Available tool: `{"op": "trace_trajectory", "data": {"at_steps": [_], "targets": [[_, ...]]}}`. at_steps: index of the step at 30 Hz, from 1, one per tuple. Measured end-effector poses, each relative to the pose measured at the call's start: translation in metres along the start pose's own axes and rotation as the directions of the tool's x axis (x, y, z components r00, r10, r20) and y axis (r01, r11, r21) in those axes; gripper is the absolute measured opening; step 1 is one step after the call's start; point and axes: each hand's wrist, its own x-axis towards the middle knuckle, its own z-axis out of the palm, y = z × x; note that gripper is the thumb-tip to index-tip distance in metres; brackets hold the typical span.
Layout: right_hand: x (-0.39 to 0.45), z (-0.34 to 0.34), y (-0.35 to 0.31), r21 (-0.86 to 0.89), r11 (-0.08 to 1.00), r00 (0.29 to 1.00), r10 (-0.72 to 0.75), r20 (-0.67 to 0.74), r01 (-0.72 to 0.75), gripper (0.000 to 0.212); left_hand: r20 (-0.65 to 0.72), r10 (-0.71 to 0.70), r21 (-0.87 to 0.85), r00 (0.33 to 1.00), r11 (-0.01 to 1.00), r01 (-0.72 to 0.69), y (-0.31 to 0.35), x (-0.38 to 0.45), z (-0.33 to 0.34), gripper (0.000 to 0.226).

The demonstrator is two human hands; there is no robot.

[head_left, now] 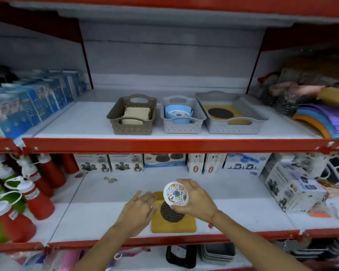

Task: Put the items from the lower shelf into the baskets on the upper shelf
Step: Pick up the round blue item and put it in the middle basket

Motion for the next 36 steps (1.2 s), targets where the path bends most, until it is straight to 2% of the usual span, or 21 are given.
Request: {"op": "trace_trajectory", "data": {"at_steps": [3, 5, 7, 9, 11, 13, 16, 18, 20, 23, 26, 29, 31, 34, 36], "targets": [[-0.009, -0.039, -0.024, 0.024, 0.996, 0.992, -0.085, -0.088, 0.088, 0.083, -0.201, 0.027, 0.016, 0.979, 1.0, -0.024, 0.013, 0.004, -0.048, 0.063], [-0.013, -0.064, -0.039, 0.041, 0.988, 0.981, -0.139, -0.137, 0.146, 0.08, -0.355, 0.04, 0.01, 0.934, 0.999, -0.039, 0.019, 0.009, -0.074, 0.048], [-0.013, -0.087, -0.051, 0.035, 0.979, 0.962, -0.192, -0.194, 0.202, 0.079, -0.457, 0.029, -0.035, 0.889, 0.998, -0.051, 0.021, 0.017, -0.096, 0.049], [-0.008, -0.109, -0.061, 0.022, 0.966, 0.935, -0.245, -0.257, 0.259, 0.078, -0.497, 0.042, -0.081, 0.867, 0.992, -0.094, 0.023, 0.027, -0.121, 0.052], [0.001, -0.13, -0.07, 0.009, 0.955, 0.907, -0.278, -0.318, 0.296, 0.077, -0.533, 0.069, -0.074, 0.843, 0.989, -0.128, 0.023, 0.039, -0.146, 0.041], [0.012, -0.151, -0.078, -0.003, 0.952, 0.886, -0.285, -0.364, 0.305, 0.075, -0.58, 0.068, -0.055, 0.812, 0.991, -0.122, 0.02, 0.051, -0.168, 0.032], [0.037, -0.177, -0.084, 0.018, 0.96, 0.888, -0.253, -0.383, 0.281, 0.074, -0.636, 0.01, -0.073, 0.772, 0.995, -0.073, 0.012, 0.071, -0.19, 0.032], [0.059, -0.19, -0.083, 0.037, 0.973, 0.89, -0.195, -0.412, 0.23, 0.073, -0.612, -0.027, -0.078, 0.79, 0.997, -0.026, 0.005, 0.088, -0.199, 0.037], [0.085, -0.2, -0.079, 0.039, 0.989, 0.902, -0.115, -0.416, 0.144, 0.073, -0.544, -0.059, -0.049, 0.837, 0.998, 0.039, -0.005, 0.106, -0.204, 0.049], [0.124, -0.211, -0.071, -0.032, 0.999, 0.938, -0.032, -0.345, 0.023, 0.073, -0.357, -0.072, 0.082, 0.931, 0.991, 0.108, -0.016, 0.128, -0.208, 0.068], [0.155, -0.211, -0.064, -0.052, 0.998, 0.967, 0.032, -0.254, -0.047, 0.055, -0.21, -0.074, 0.154, 0.975, 0.982, 0.108, -0.023, 0.143, -0.209, 0.059], [0.178, -0.203, -0.058, -0.086, 0.994, 0.981, 0.043, -0.189, -0.06, 0.039, -0.121, -0.111, 0.048, 0.986, 0.992, 0.117, -0.035, 0.152, -0.201, 0.063], [0.184, -0.198, -0.056, -0.123, 0.991, 0.989, 0.032, -0.146, -0.05, 0.034, -0.124, -0.143, -0.007, 0.982, 0.99, 0.144, -0.043, 0.154, -0.194, 0.071], [0.19, -0.19, -0.055, -0.166, 0.985, 0.994, 0.02, -0.11, -0.038, 0.028, -0.174, -0.147, -0.026, 0.974, 0.989, 0.145, -0.043, 0.153, -0.192, 0.057], [0.192, -0.189, -0.054, -0.191, 0.981, 0.995, 0.025, -0.099, -0.044, 0.037, -0.218, -0.133, -0.025, 0.967, 0.991, 0.13, -0.041, 0.152, -0.192, 0.051]]}}
